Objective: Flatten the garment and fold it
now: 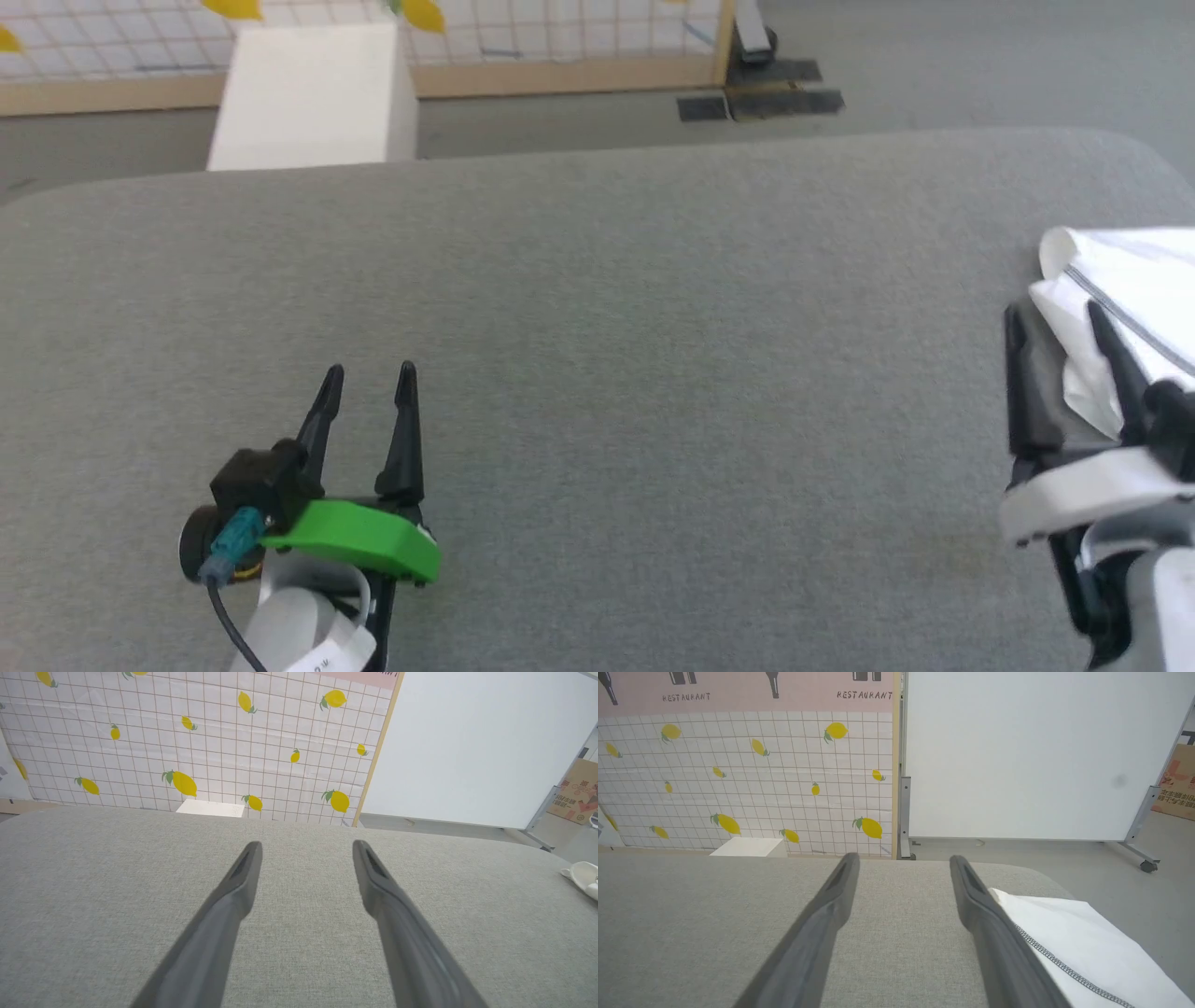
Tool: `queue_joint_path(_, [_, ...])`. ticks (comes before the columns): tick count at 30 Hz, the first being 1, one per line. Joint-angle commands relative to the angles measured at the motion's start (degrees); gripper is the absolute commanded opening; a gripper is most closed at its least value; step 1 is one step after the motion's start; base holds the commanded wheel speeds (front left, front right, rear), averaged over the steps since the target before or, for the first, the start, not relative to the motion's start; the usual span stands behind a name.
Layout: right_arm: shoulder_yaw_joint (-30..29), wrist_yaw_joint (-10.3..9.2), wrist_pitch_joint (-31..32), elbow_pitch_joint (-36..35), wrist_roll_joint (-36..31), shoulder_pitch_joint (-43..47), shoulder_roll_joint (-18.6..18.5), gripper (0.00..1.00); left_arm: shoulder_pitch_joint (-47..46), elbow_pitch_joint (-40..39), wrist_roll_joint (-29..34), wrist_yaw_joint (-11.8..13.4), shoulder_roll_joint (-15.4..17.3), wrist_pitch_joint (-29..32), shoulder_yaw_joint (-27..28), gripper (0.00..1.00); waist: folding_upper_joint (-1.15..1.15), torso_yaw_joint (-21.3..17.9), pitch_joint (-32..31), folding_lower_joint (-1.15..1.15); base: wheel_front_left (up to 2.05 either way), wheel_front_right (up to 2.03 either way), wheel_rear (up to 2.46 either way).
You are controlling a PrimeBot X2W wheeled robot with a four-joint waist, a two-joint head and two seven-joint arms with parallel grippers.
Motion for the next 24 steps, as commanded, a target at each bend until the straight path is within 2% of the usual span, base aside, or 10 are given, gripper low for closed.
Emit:
queue_joint_path(1, [0.53,-0.09,-0.52,-0.56,-0.46,1.61,0.45,1.0,1.17,0.1,0.54,0.33,-0.44,-0.24,0.44,1.0,0.0,4.01,-4.18,0.0,0.0,0.0,0.0])
queue_joint_path(15, [1.15,-0.09,-1.34,-4.24,-4.17,11.12,4.27,1.0,6.63,-0.24,1.75,-0.14,-1.81,-0.24,0.35,1.0,0.0,5.87,-7.13,0.0,0.0,0.0,0.0])
queue_joint_path(24, [1.08,-0.09,-0.62,-5.97,-3.6,12.26,5.1,1.0,6.9,-0.73,1.42,-0.2,-2.07,-0.25,0.47,1.0,0.0,5.81,-6.32,0.0,0.0,0.0,0.0])
